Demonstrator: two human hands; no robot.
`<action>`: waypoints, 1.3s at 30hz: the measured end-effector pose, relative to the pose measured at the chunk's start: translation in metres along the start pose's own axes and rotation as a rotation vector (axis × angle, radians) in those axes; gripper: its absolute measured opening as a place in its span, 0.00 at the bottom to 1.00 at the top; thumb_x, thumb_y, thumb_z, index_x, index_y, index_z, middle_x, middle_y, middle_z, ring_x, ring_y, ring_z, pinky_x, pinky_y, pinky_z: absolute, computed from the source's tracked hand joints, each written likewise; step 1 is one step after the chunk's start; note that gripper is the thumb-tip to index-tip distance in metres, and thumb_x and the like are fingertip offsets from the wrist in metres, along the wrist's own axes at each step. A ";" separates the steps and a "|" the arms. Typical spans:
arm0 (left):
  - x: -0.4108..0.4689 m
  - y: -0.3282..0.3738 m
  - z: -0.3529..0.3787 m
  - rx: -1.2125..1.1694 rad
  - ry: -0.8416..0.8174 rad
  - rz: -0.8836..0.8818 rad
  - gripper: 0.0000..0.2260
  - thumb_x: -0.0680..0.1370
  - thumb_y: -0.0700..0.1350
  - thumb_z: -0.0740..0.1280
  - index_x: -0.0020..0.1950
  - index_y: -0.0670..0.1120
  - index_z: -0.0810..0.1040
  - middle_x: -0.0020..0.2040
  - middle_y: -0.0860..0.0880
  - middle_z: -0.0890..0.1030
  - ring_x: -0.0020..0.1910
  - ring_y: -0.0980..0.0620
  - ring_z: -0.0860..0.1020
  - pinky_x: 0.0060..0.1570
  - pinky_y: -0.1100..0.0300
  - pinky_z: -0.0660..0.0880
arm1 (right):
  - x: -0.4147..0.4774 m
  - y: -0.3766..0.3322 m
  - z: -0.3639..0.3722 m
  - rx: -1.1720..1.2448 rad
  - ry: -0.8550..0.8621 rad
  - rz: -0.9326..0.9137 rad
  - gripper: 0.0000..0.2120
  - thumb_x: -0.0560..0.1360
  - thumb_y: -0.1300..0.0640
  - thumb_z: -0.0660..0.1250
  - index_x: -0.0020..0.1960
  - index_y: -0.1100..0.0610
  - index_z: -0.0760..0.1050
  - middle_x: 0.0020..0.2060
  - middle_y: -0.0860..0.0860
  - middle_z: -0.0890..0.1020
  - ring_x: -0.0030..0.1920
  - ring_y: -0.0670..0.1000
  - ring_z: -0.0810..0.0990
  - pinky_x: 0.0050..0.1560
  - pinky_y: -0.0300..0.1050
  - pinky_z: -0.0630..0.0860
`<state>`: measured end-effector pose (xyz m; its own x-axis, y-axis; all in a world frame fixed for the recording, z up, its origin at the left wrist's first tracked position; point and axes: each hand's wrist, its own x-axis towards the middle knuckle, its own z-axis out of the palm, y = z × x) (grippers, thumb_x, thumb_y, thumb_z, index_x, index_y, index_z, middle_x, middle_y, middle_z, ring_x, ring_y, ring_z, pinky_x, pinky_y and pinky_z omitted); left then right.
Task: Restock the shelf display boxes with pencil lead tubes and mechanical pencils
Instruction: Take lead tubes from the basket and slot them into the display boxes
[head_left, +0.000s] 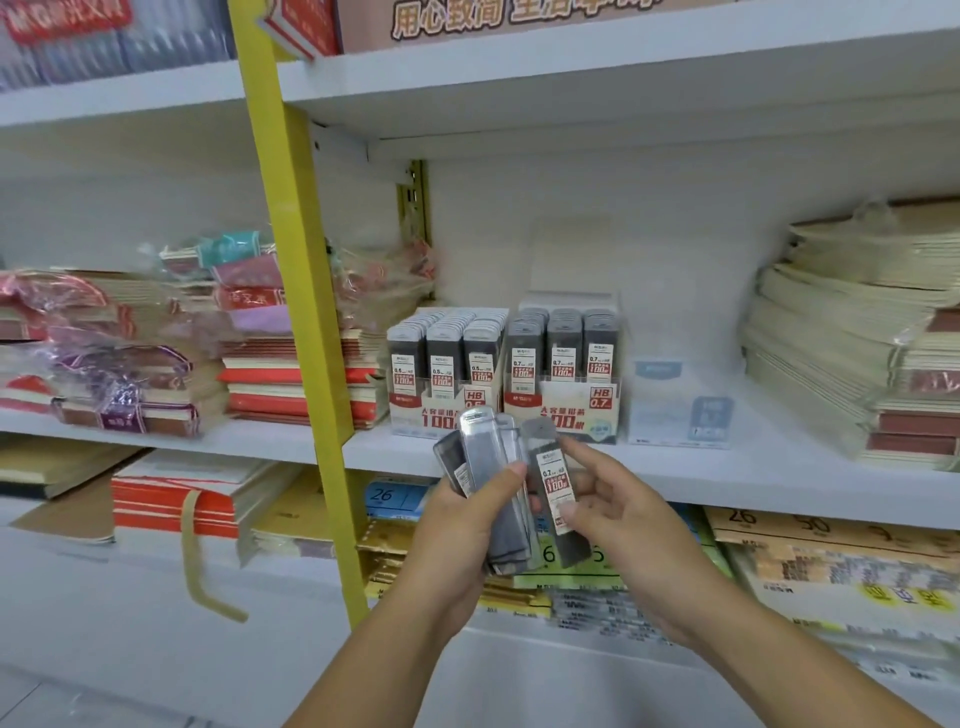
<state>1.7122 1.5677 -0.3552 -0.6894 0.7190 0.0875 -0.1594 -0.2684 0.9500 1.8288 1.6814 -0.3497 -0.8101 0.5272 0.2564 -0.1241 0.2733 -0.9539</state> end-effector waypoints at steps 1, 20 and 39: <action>0.000 0.001 -0.001 -0.013 -0.002 0.004 0.20 0.71 0.51 0.74 0.63 0.50 0.80 0.54 0.46 0.87 0.53 0.45 0.85 0.51 0.47 0.82 | 0.001 -0.002 0.000 -0.005 0.004 -0.019 0.28 0.77 0.64 0.66 0.68 0.37 0.69 0.48 0.45 0.84 0.51 0.45 0.83 0.51 0.41 0.77; 0.029 0.029 -0.017 -0.142 0.060 0.091 0.24 0.67 0.54 0.74 0.61 0.47 0.80 0.49 0.44 0.87 0.44 0.51 0.86 0.37 0.59 0.81 | 0.071 -0.110 -0.031 -0.392 0.294 -0.557 0.22 0.74 0.60 0.71 0.50 0.34 0.67 0.42 0.48 0.83 0.42 0.44 0.82 0.42 0.40 0.81; 0.028 0.029 -0.026 0.000 0.037 0.064 0.28 0.61 0.55 0.82 0.58 0.48 0.81 0.45 0.48 0.87 0.39 0.55 0.84 0.32 0.62 0.76 | 0.096 -0.070 -0.006 -0.742 0.263 -0.540 0.09 0.77 0.56 0.67 0.53 0.44 0.78 0.42 0.40 0.73 0.42 0.36 0.73 0.42 0.26 0.67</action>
<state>1.6698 1.5634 -0.3335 -0.7239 0.6762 0.1367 -0.1141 -0.3128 0.9430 1.7632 1.7174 -0.2572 -0.5839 0.3200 0.7461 0.0249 0.9256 -0.3776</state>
